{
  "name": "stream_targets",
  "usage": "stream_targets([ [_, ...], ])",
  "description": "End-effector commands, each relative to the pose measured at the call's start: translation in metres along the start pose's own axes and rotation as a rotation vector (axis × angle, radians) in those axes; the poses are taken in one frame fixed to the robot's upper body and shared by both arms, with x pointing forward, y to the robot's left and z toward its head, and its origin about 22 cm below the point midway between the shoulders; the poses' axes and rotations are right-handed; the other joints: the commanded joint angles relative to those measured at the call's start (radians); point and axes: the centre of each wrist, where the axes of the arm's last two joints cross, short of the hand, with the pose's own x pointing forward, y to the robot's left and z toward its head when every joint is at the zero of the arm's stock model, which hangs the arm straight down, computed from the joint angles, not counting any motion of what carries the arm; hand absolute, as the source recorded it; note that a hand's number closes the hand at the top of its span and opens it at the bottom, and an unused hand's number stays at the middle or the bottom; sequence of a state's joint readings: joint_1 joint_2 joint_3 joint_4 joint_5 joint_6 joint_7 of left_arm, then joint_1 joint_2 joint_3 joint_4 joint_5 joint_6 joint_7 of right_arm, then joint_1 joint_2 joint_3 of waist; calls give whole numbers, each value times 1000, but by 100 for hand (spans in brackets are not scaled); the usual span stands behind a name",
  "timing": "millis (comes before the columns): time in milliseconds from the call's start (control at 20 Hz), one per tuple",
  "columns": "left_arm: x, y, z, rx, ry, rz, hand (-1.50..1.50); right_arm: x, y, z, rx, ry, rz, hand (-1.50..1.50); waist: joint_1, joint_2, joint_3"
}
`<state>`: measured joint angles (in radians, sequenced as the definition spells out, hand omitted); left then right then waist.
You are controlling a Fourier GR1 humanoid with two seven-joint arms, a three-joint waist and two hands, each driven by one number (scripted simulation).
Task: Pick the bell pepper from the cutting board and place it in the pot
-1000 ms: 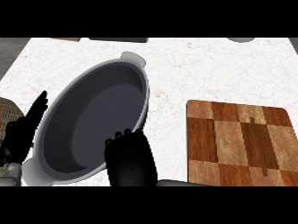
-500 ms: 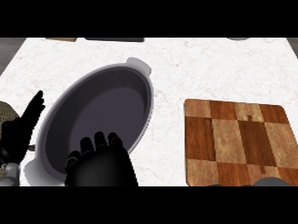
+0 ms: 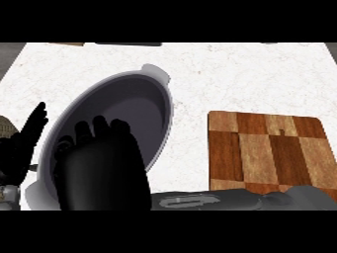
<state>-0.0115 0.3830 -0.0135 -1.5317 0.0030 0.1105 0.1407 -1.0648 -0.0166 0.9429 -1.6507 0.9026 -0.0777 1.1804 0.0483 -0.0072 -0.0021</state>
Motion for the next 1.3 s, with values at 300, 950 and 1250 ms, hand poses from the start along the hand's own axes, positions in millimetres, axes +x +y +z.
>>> stream_targets([
  [300, -10, 0, 16, 4, 6, -2, 0, -6, 7, -66, -45, 198, -53, 150, 2, 9, 0],
  [950, -7, 5, -7, 14, 3, -9, 0, -90, 77, -127, 68, 214, 31, 150, 7, 24, 0],
  [1250, -5, -2, -13, -2, -26, -6, 0, -104, 95, -114, 116, 319, -164, -150, 34, 28, 0],
])
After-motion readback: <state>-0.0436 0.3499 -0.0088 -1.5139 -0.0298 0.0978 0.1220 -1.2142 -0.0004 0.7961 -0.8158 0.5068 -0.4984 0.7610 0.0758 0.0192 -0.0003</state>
